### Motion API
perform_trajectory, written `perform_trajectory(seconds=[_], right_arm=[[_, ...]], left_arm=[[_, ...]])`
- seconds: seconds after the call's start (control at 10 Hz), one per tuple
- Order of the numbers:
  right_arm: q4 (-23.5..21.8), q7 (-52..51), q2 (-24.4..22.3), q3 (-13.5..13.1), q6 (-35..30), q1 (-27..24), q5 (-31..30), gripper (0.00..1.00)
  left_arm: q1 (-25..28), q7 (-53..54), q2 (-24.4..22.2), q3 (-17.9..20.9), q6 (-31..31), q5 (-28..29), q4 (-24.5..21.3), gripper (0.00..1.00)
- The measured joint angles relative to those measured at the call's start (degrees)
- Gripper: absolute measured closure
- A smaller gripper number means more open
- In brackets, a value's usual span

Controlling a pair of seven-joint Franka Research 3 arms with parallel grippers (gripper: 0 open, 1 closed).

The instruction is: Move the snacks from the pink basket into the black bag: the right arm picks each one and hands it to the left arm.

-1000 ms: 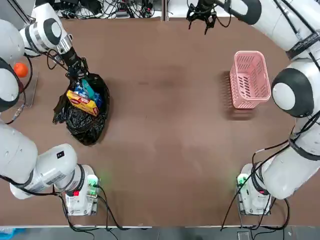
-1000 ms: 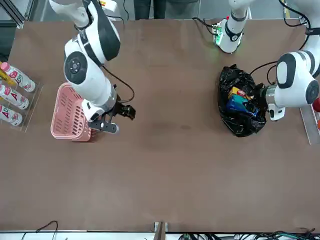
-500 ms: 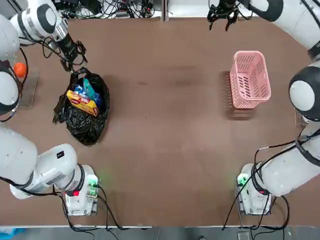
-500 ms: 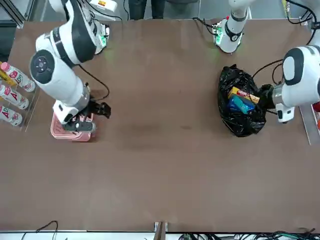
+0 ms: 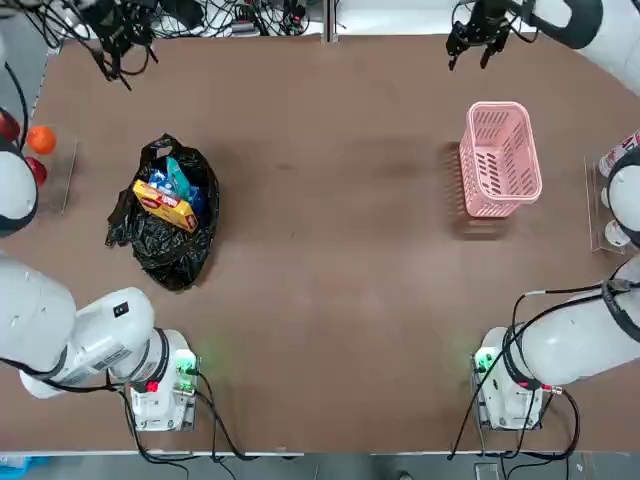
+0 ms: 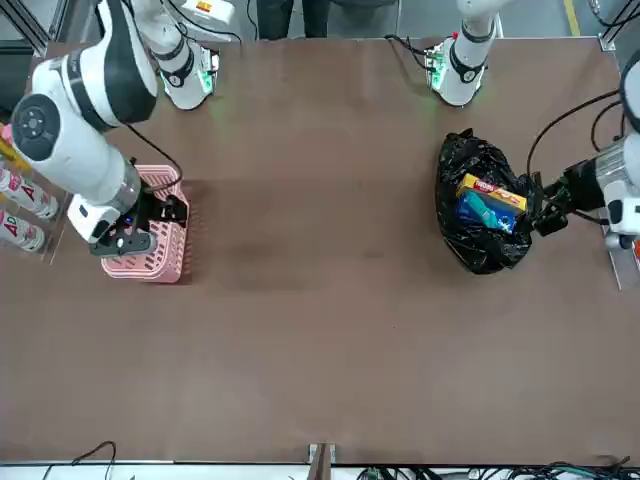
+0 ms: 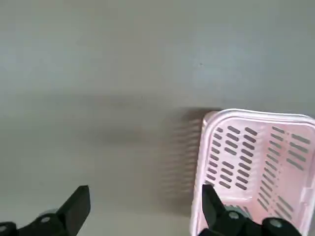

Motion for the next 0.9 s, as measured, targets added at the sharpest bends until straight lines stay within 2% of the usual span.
perform_trajectory(seconds=[0.2,0.3,0.5,0.7,0.9], right_arm=[[-3.8,-1.8,-4.1,0.0,0.0,-2.4,-1.5,0.0],[-5.9,-3.3,-6.9,0.0,0.0,-3.7,-1.7,0.0],[-9.1,-6.2,-12.4,0.0,-1.8,-5.9,-1.9,0.0],[-10.1,-9.2,-16.0,0.0,-6.1,-7.8,-2.8,0.0],[-10.7,-11.9,-18.3,0.1,-8.0,-9.8,-3.8,0.0]], left_arm=[[-0.1,10.9,0.1,0.2,-3.0,0.7,6.3,0.0],[-1.1,15.4,0.1,0.4,-3.4,2.8,8.8,0.0],[-7.7,18.8,0.2,2.7,-4.6,7.9,12.5,0.0],[-11.3,22.2,0.1,3.8,-8.5,8.9,17.0,0.0],[-17.9,25.1,-0.1,8.7,-9.2,8.9,18.2,0.0]])
